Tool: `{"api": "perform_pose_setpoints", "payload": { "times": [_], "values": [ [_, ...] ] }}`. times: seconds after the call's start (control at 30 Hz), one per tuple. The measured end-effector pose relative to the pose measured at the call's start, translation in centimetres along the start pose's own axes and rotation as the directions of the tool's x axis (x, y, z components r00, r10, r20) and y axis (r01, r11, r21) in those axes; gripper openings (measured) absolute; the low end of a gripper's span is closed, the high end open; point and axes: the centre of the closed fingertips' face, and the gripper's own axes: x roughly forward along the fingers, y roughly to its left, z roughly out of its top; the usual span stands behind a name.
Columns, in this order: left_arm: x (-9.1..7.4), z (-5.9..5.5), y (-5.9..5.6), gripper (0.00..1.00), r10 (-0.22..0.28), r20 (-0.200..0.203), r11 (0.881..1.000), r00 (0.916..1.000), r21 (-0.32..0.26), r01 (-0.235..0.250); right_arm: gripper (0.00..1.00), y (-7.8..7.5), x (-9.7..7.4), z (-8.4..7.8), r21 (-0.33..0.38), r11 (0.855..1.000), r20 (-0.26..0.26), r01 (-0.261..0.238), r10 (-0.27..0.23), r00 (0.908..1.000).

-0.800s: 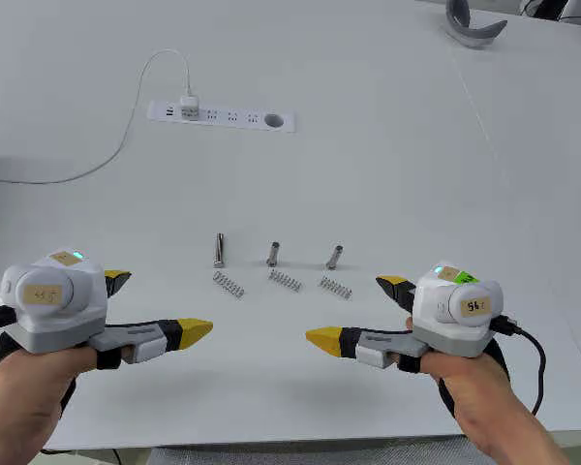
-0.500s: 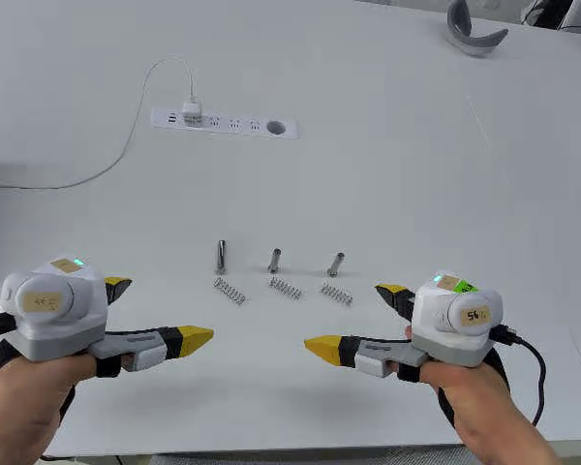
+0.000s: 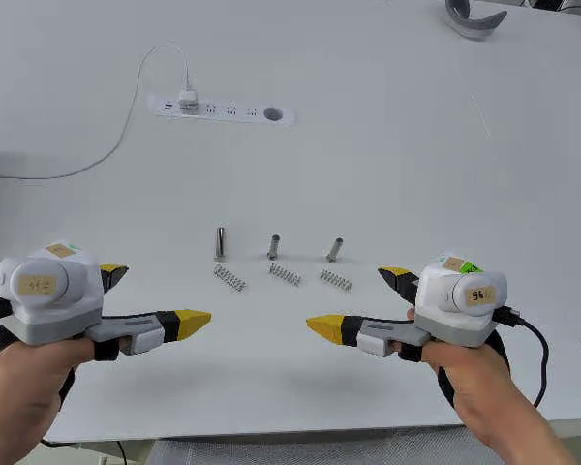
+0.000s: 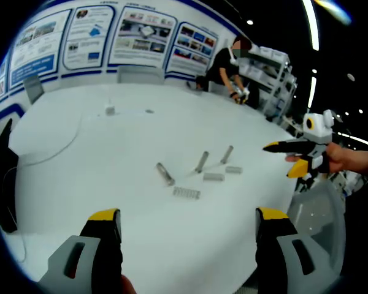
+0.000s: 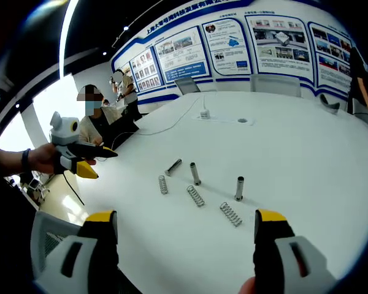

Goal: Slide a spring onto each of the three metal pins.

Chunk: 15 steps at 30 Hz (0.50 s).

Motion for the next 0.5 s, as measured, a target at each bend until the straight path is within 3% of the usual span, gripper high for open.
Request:
{"api": "perform_pose_setpoints", "payload": {
  "times": [0.5],
  "values": [
    [1.9, 1.2, 0.5, 0.89, -0.006, -0.001, 1.000, 1.0000, -0.010, 0.006, 0.94, 0.4, -0.2, -0.7, 0.007, 1.000, -0.019, -0.004, 0.004, 0.9998]
  ]
}}
